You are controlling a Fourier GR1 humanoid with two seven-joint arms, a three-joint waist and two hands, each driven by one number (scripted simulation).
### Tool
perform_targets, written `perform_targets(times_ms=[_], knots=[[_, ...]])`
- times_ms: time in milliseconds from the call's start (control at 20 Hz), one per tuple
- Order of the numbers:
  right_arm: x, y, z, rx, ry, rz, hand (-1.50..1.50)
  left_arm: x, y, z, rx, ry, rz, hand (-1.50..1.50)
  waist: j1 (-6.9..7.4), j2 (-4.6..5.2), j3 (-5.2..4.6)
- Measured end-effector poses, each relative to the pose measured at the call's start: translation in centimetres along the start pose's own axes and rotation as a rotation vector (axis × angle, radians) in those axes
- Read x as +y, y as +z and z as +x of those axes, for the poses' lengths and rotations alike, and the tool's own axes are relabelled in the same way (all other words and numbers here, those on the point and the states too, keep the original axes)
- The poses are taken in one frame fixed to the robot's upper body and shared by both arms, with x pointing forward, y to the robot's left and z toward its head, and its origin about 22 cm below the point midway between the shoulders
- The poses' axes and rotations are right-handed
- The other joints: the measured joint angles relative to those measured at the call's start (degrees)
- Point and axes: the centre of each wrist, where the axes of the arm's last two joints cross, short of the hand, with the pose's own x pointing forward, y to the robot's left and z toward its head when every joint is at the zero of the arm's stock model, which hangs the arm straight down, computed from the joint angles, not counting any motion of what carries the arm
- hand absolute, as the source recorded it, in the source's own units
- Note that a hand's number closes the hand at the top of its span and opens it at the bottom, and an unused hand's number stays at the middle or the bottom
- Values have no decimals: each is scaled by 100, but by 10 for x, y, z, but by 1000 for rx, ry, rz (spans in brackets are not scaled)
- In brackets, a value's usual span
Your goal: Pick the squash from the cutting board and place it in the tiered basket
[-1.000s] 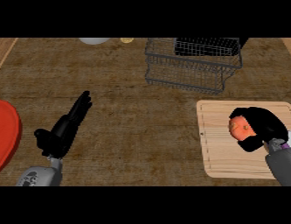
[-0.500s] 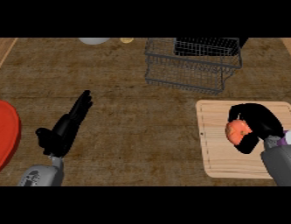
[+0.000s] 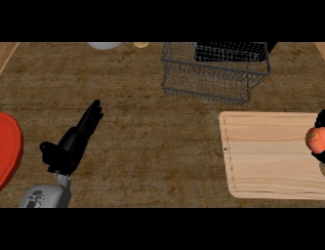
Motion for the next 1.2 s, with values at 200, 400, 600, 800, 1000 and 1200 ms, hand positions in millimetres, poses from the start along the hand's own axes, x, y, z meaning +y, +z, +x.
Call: perform_targets(times_ms=[200,400,600,800,1000,1200], knots=[[-29,1,-21,-11,-172,-91,150,-5,3,-4,7,6,4,0,-29,-14,-1],[-59,1,-18,-111,-363,-182,150,-3,3,-1,8,6,4,0,-55,-34,-1],[-102,8,1,-206,-437,-264,150,3,2,-3,8,11,7,0,-56,-37,-7],[-143,12,30,-247,-475,-294,150,1,4,-2,4,0,6,0,-11,-30,-8],[-181,16,73,-264,-512,-302,150,-4,2,-1,-3,1,-6,0,18,-25,-9],[-210,13,119,-268,-538,-294,150,-6,0,-2,-3,2,-12,0,55,-16,-9]])
